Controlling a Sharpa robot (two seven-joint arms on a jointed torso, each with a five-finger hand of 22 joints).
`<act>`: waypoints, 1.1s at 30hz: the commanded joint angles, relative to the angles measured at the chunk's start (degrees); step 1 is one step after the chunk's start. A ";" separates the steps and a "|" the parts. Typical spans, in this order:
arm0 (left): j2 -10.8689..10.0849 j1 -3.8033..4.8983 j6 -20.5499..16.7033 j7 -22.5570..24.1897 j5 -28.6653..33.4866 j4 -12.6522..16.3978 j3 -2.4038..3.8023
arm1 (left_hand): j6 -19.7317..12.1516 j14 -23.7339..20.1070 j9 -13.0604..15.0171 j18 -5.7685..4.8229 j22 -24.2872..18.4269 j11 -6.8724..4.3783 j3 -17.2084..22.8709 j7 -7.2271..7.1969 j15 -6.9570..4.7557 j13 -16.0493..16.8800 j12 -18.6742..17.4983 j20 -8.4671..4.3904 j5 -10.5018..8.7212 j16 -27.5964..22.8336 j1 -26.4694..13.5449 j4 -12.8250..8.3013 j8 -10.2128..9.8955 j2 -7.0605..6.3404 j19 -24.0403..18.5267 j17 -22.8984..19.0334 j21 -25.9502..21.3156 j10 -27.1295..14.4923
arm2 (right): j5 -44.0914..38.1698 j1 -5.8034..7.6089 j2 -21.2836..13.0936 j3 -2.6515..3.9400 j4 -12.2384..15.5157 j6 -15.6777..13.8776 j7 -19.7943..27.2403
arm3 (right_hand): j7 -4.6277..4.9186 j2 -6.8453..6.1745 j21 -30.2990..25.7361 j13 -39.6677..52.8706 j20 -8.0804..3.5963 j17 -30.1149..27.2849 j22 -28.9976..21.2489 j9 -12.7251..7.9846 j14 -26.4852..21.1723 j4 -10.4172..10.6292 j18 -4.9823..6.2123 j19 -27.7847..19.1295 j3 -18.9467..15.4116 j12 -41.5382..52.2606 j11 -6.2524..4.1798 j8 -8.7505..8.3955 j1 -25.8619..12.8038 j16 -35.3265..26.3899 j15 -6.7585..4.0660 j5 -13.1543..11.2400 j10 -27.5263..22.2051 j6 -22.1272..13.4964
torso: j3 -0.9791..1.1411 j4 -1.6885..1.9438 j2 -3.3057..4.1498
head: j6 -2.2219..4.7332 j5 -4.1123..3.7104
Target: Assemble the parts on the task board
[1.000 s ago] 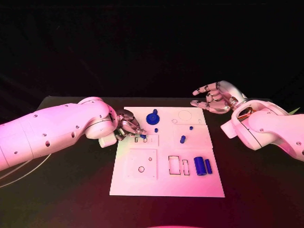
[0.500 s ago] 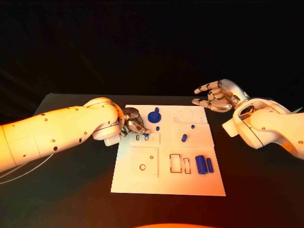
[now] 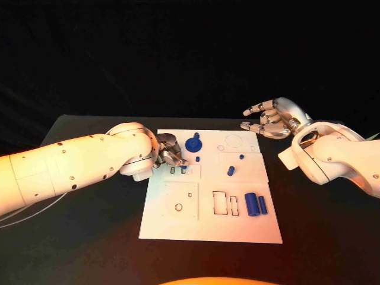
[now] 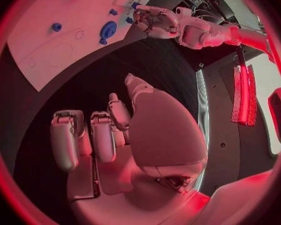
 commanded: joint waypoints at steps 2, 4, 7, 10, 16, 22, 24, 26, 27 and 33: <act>0.49 -0.07 1.17 0.09 -0.99 -0.41 -0.32 | 0.36 4.70 0.09 -0.41 0.13 -0.03 11.50 -0.04 -0.34 0.24 0.33 0.08 0.28 0.43 -0.70 -10.91 0.35 -0.03 0.46 12.36 0.31 0.51 | -0.07 -0.09 0.12 0.02 -0.05 0.84 0.90 | -0.08 -0.18 -0.06 -0.03 0.36 9.55 11.75 -0.08 4.61 0.10 0.83 3.67 0.17 -0.21 -0.11 0.20 -0.54 -0.25 0.25 0.33 -0.22 -0.34 | -0.02 -0.01 0.03 | -0.25 0.05; 0.64 -0.13 1.76 0.01 -0.93 -0.59 -0.47 | 0.50 4.72 0.23 -0.41 0.10 -0.08 12.24 -0.08 -0.39 0.17 0.25 0.03 0.39 0.44 -1.08 -11.31 0.38 -0.15 0.46 12.39 0.31 0.53 | -0.07 -0.11 0.12 0.02 -0.07 0.89 0.91 | -0.08 -0.18 -0.06 -0.03 0.36 9.55 11.75 -0.08 4.61 0.10 0.83 3.67 0.17 -0.21 -0.11 0.20 -0.54 -0.25 0.25 0.33 -0.22 -0.34 | -0.04 -0.05 0.02 | -0.37 0.07; 0.77 -0.18 2.29 -0.07 -0.87 -0.73 -0.59 | 0.68 4.77 0.43 -0.42 0.21 -0.12 13.14 -0.10 -0.44 0.10 0.17 -0.02 0.57 0.50 -1.66 -11.82 0.47 -0.37 0.53 12.49 0.36 0.56 | -0.07 -0.13 0.12 0.02 -0.07 0.93 0.93 | -0.08 -0.18 -0.06 -0.03 0.36 9.55 11.75 -0.08 4.61 0.10 0.83 3.67 0.17 -0.21 -0.11 0.20 -0.54 -0.25 0.25 0.33 -0.22 -0.34 | -0.04 -0.05 0.02 | -0.39 0.04; 0.86 -0.21 2.54 -0.11 -0.84 -0.84 -0.67 | 0.73 4.78 0.49 -0.42 0.21 -0.13 13.38 -0.11 -0.45 0.07 0.14 -0.03 0.65 0.50 -1.85 -11.94 0.49 -0.41 0.53 12.50 0.36 0.57 | -0.07 -0.14 0.11 0.02 -0.07 0.94 0.93 | -0.09 -0.20 -0.07 0.00 0.36 9.54 11.74 -0.09 4.61 0.12 0.83 3.67 0.19 -0.16 -0.11 0.22 -0.56 -0.27 0.25 0.37 -0.18 -0.34 | 0.00 0.00 -0.01 | -0.46 0.01; 0.84 -0.23 2.91 -0.16 -0.81 -0.85 -0.73 | 0.84 4.85 0.64 -0.45 0.34 -0.17 13.87 -0.14 -0.48 0.26 0.28 -0.06 0.75 0.58 -2.31 -12.25 0.56 -0.54 0.61 12.64 0.42 0.79 | -0.08 -0.15 0.17 0.02 -0.14 1.10 0.93 | -0.09 -0.20 -0.07 0.00 0.36 9.54 11.74 -0.09 4.61 0.12 0.83 3.67 0.19 -0.16 -0.11 0.22 -0.56 -0.27 0.25 0.37 -0.18 -0.34 | 0.01 0.01 -0.02 | -0.59 0.04; 0.78 -0.24 3.45 -0.20 -0.80 -0.73 -0.76 | 0.99 4.90 0.78 -0.46 0.41 -0.21 14.30 -0.19 -0.52 0.35 0.34 -0.09 0.93 0.65 -2.75 -12.54 0.65 -0.65 0.66 12.74 0.46 0.95 | -0.08 -0.17 0.29 0.02 -0.25 1.38 0.96 | -0.09 -0.21 -0.11 -0.06 0.35 9.48 11.71 -0.11 4.60 0.19 0.84 3.66 0.22 -0.21 -0.12 0.26 -0.63 -0.30 0.24 0.48 -0.21 -0.32 | 0.01 0.01 -0.04 | -0.53 0.17; 0.77 -0.24 3.53 -0.21 -0.80 -0.70 -0.77 | 1.04 4.91 0.83 -0.47 0.44 -0.23 14.43 -0.21 -0.53 0.42 0.39 -0.10 1.01 0.65 -2.90 -12.63 0.68 -0.68 0.68 12.75 0.47 1.02 | -0.07 -0.18 0.31 0.02 -0.26 1.39 0.98 | -0.09 -0.21 -0.11 -0.06 0.35 9.48 11.71 -0.11 4.60 0.19 0.84 3.66 0.22 -0.21 -0.12 0.26 -0.63 -0.30 0.24 0.48 -0.21 -0.32 | 0.01 0.01 -0.04 | -0.55 0.12; 0.77 -0.24 3.63 -0.22 -0.81 -0.70 -0.77 | 1.08 4.93 0.88 -0.46 0.41 -0.24 14.55 -0.22 -0.54 0.41 0.39 -0.10 1.10 0.69 -3.03 -12.71 0.71 -0.71 0.66 12.80 0.46 1.05 | -0.07 -0.18 0.32 0.02 -0.27 1.40 1.00 | -0.09 -0.20 -0.12 -0.08 0.35 9.47 11.70 -0.12 4.60 0.24 0.85 3.65 0.23 -0.23 -0.12 0.27 -0.70 -0.31 0.24 0.53 -0.22 -0.32 | -0.01 0.00 -0.04 | -0.51 0.12; 0.76 -0.24 3.68 -0.23 -0.83 -0.71 -0.77 | 1.08 4.93 0.88 -0.46 0.41 -0.24 14.55 -0.22 -0.54 0.41 0.39 -0.10 1.10 0.69 -3.03 -12.71 0.71 -0.71 0.66 12.80 0.46 1.05 | -0.07 -0.18 0.32 0.02 -0.27 1.40 1.01 | -0.09 -0.20 -0.12 -0.08 0.35 9.47 11.70 -0.12 4.60 0.24 0.85 3.65 0.23 -0.23 -0.12 0.27 -0.70 -0.31 0.24 0.53 -0.22 -0.32 | -0.01 0.00 -0.04 | -0.49 0.10; 0.63 -0.24 3.96 -0.25 -0.97 -0.82 -0.78 | 1.18 4.96 1.01 -0.48 0.53 -0.28 14.86 -0.27 -0.58 0.49 0.44 -0.13 1.34 0.72 -3.38 -12.93 0.79 -0.80 0.73 12.87 0.51 1.17 | -0.06 -0.19 0.28 0.02 -0.27 1.44 1.00 | -0.09 -0.20 -0.12 -0.08 0.35 9.47 11.70 -0.12 4.60 0.24 0.85 3.65 0.23 -0.23 -0.12 0.27 -0.70 -0.31 0.24 0.53 -0.22 -0.32 | -0.01 0.02 -0.03 | -0.56 0.12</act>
